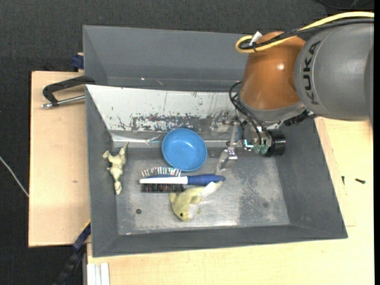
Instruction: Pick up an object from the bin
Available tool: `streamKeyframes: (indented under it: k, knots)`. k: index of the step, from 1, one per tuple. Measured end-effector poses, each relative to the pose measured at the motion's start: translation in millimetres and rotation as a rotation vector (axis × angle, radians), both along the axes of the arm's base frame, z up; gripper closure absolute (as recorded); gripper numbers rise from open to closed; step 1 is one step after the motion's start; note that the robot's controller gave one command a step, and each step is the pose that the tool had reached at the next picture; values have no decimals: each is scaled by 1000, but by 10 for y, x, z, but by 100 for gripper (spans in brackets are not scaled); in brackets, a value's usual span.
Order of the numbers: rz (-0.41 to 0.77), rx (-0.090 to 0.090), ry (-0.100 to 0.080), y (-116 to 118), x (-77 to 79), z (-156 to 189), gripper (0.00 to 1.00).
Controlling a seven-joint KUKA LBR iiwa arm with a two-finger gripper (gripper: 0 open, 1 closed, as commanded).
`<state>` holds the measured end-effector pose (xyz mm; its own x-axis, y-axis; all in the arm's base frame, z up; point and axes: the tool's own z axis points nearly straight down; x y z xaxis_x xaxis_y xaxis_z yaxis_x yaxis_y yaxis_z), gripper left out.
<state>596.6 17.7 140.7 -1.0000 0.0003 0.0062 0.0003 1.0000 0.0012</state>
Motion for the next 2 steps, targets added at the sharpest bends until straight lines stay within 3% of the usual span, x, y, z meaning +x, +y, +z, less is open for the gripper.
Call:
streamKeyframes:
  k: [1, 2]
  knots:
    - [28, -3, -14, 428, 12, -373, 0]
    - [34, -4, 2, 449, -16, -386, 100]
